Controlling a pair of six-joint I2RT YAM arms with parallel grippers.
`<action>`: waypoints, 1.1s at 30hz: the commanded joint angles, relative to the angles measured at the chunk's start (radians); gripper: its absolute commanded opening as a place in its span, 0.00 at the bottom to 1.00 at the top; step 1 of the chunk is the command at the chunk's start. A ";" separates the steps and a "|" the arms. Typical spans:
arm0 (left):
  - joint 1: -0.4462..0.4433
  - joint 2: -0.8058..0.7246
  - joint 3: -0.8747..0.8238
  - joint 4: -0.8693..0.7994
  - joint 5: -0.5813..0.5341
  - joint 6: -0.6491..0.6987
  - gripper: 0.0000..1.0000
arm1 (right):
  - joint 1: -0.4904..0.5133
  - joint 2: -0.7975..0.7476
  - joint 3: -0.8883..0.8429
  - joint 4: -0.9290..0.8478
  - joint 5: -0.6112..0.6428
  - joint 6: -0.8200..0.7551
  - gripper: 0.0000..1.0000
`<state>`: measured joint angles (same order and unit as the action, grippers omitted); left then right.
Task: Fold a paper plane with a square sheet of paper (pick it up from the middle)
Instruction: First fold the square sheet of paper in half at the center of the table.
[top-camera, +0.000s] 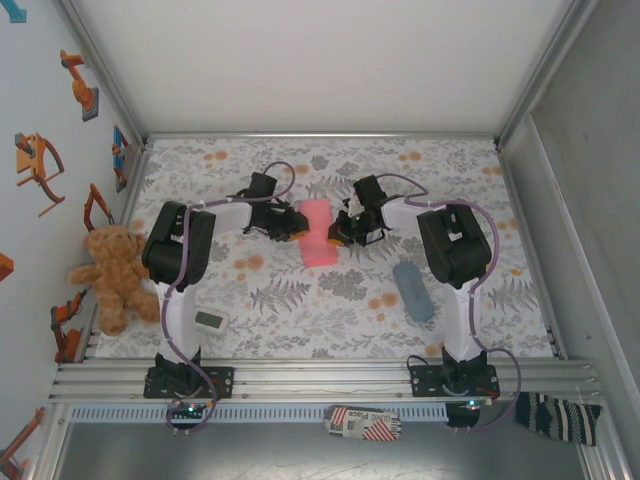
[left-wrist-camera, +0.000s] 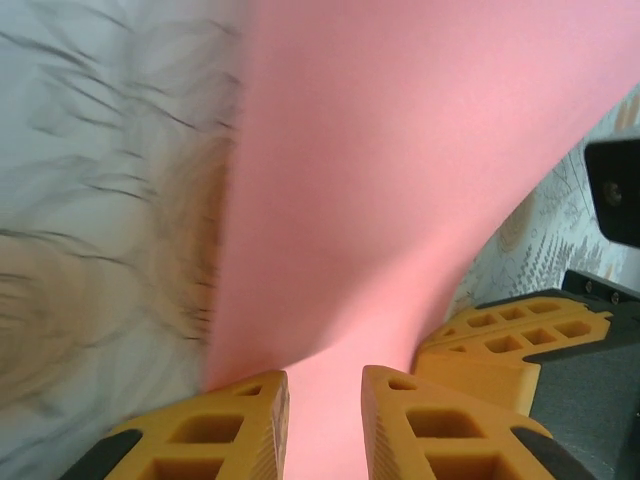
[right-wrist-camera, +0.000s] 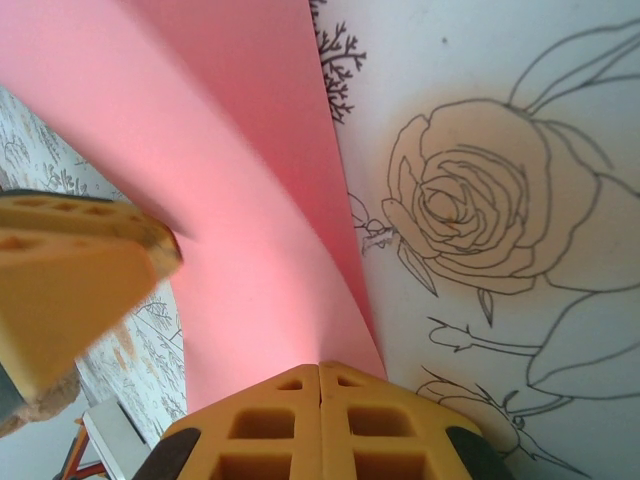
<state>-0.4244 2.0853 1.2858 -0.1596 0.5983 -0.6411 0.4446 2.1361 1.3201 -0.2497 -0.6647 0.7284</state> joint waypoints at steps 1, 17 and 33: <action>0.056 -0.027 0.004 -0.082 -0.101 0.068 0.28 | -0.004 0.148 -0.081 -0.227 0.267 -0.021 0.00; -0.080 -0.013 0.015 0.071 -0.023 0.007 0.27 | -0.006 0.156 -0.083 -0.227 0.264 -0.024 0.00; 0.046 0.030 0.087 -0.093 -0.146 0.132 0.27 | -0.005 0.153 -0.089 -0.224 0.274 -0.035 0.00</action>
<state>-0.4160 2.1052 1.3403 -0.1669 0.5255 -0.5735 0.4438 2.1418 1.3224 -0.2543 -0.6651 0.7090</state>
